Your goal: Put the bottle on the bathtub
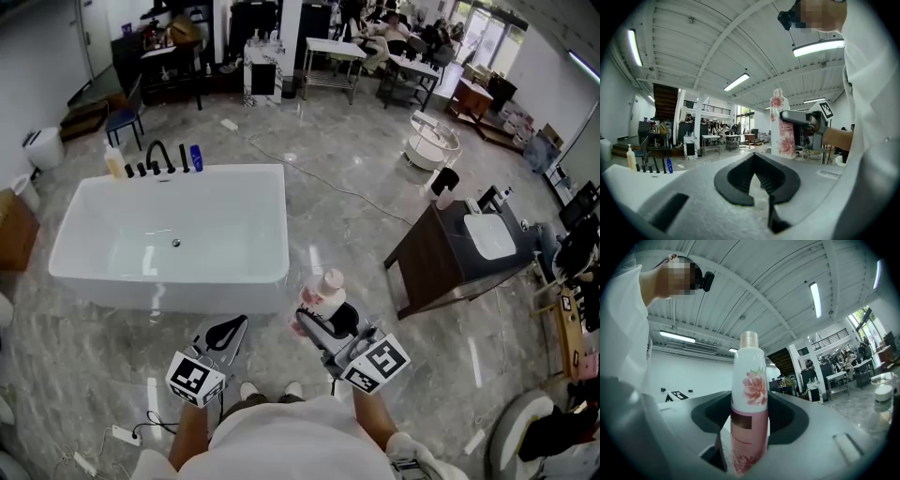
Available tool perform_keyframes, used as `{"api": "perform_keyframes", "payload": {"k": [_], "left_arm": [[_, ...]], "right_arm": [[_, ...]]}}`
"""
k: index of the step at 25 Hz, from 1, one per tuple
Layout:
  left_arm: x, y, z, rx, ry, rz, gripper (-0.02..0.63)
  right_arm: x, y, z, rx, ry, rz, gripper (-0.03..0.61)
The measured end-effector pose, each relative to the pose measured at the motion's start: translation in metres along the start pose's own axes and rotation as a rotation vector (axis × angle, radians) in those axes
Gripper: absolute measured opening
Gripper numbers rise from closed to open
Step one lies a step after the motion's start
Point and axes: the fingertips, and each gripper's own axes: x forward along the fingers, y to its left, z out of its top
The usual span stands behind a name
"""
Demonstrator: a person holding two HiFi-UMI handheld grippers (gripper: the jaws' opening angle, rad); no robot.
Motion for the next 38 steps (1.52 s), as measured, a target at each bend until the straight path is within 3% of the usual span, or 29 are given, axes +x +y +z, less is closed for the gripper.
{"api": "perform_keyframes", "payload": {"k": [25, 33, 38], "left_arm": [[0.001, -0.004, -0.01, -0.008, 0.015, -0.007, 0.002], [0.025, -0.004, -0.014, 0.019, 0.055, 0.015, 0.002], [0.048, -0.007, -0.018, -0.009, 0.055, 0.033, 0.002]], "right_arm": [[-0.004, -0.012, -0.007, 0.02, 0.01, -0.029, 0.239], [-0.017, -0.031, -0.01, 0.031, 0.002, -0.001, 0.239], [-0.029, -0.053, -0.008, 0.032, -0.012, 0.009, 0.239]]}}
